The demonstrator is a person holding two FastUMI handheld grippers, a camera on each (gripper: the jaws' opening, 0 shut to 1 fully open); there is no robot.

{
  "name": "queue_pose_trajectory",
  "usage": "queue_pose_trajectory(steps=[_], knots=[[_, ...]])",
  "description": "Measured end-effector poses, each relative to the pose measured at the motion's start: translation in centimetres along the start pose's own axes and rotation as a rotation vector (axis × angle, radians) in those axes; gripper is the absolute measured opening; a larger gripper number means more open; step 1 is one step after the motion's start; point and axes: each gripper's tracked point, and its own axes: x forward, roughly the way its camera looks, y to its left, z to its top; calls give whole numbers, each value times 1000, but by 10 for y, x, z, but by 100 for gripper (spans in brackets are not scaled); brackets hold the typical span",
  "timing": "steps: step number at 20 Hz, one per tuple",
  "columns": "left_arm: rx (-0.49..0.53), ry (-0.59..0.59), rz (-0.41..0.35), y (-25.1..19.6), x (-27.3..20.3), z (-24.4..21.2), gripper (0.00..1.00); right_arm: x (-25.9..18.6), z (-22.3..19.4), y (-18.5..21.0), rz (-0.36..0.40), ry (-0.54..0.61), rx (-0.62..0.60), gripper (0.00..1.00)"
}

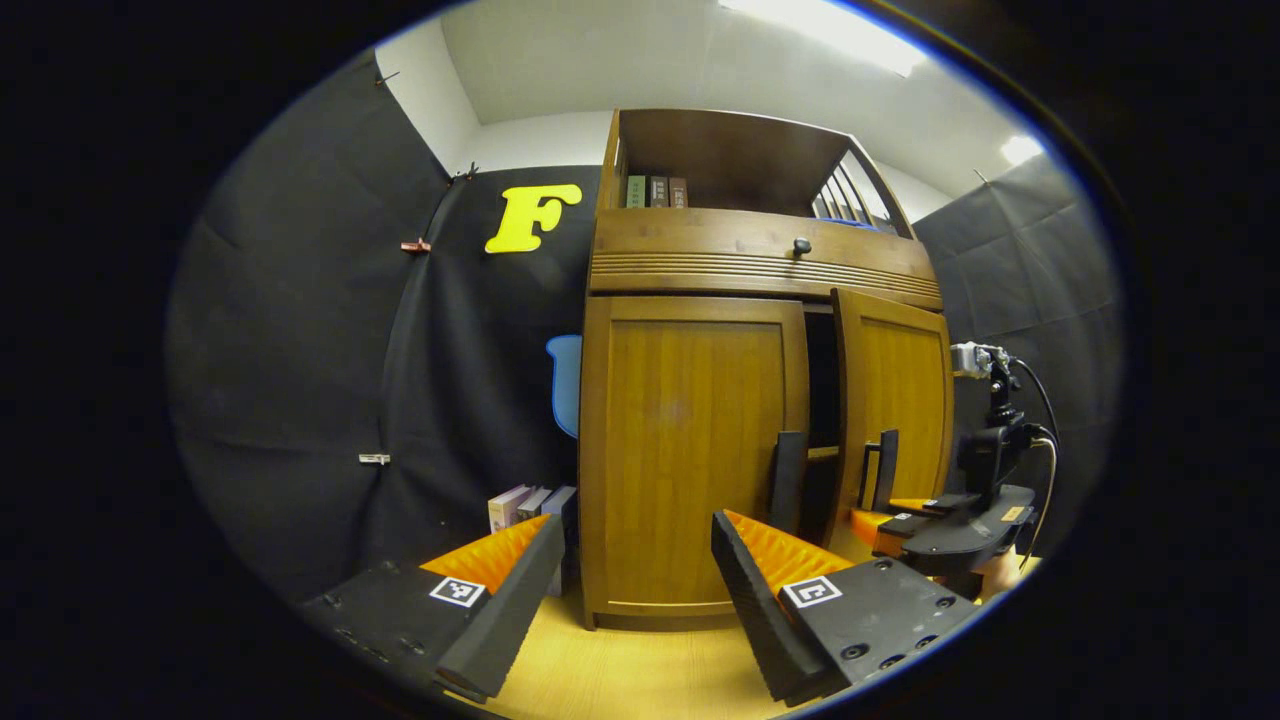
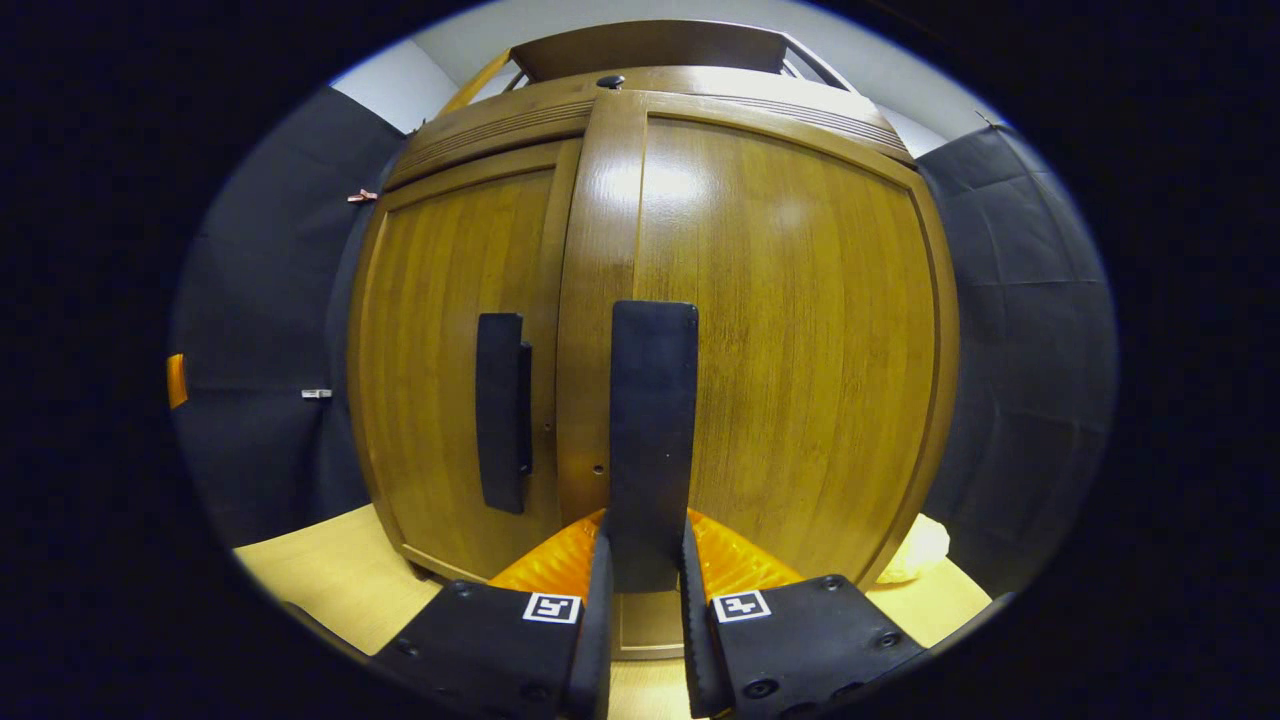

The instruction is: Open the right door of the double-door shoe cabinet with the right hand, and open the left door with the left hand.

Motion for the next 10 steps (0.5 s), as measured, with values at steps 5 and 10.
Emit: queue_pose_trajectory(steps=[5, 10], knots=[[-21, -4, -21, -22, -15, 10, 88, -37, 0, -12, 41, 2, 1, 34], [-42, -21, -69, -55, -44, 21, 92, -93, -2, -39, 51, 18, 20, 34]])
